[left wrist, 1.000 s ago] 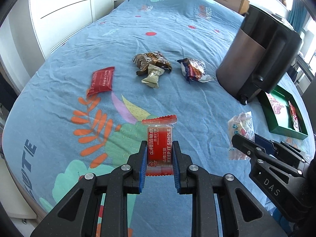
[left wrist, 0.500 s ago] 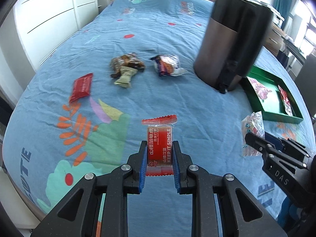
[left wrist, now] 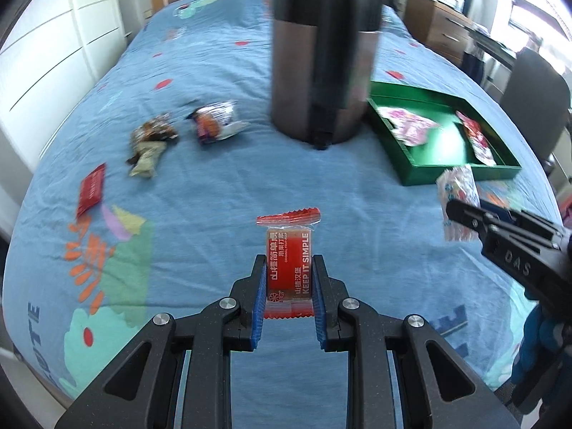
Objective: Organize snacks
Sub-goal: 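Carry the red candy and marshmallow packet over the green tray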
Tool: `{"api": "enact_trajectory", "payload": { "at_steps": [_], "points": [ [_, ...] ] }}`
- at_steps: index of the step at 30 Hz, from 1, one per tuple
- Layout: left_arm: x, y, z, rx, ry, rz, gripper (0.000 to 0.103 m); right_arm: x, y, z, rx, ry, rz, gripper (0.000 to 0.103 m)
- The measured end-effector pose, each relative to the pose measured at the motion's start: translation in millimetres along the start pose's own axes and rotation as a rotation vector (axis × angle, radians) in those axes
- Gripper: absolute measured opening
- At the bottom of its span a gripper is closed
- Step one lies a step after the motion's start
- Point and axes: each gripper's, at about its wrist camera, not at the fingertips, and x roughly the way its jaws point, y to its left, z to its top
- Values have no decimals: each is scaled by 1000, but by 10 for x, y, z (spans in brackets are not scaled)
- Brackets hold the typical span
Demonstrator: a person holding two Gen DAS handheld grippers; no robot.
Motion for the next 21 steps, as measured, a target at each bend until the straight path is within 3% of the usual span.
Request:
{"api": "enact_trajectory", "payload": {
  "at_steps": [10, 21],
  "points": [
    [-6, -742, 282, 126, -20, -110, 19, -177, -648, 243, 75, -76, -69, 99],
    [331, -1463, 943, 198, -46, -180, 19, 12, -1375, 627, 140, -104, -130, 99]
  ]
}}
